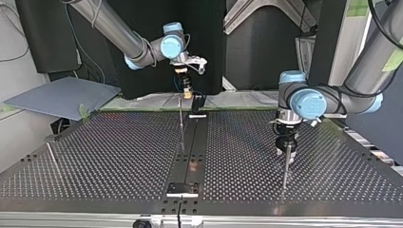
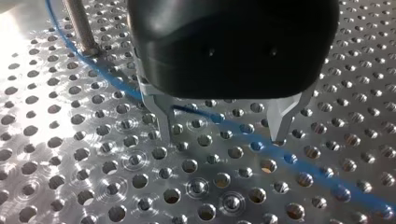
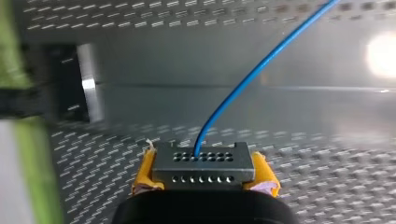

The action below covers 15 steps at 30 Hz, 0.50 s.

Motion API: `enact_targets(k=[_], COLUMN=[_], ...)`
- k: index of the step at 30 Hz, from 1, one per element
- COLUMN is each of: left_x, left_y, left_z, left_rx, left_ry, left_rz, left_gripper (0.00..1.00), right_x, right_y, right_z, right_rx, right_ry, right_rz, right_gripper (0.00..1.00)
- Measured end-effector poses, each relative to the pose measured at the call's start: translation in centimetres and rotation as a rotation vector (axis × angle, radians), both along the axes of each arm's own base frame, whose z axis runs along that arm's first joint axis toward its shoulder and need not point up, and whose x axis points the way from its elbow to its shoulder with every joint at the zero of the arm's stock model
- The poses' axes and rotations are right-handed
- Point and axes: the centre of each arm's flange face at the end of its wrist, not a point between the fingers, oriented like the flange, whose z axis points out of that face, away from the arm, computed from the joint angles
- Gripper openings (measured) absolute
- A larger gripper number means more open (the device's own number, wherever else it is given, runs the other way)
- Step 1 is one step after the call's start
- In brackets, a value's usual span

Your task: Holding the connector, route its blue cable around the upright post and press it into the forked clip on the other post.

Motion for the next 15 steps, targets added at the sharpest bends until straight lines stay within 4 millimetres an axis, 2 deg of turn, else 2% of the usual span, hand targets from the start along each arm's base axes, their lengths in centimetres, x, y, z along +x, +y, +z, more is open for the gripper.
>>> enact_targets(k=[8,15], left_x=[0.0,0.0], left_y=[0.0,0.0], left_z=[0.0,0.0], left_rx=[0.0,0.0], left_ry=[0.004,0.004], left_rz=[0.0,0.0], left_gripper=[0.98,0.98], right_x=[-1.4,-3.6], right_y=[2.0,2.3], right_z=[-5.1,-9.4], right_rx=[0.044,0.071], right_ry=[0.064,0.084], right_rz=[-0.028,-0.067], right_gripper=[0.02,0.02])
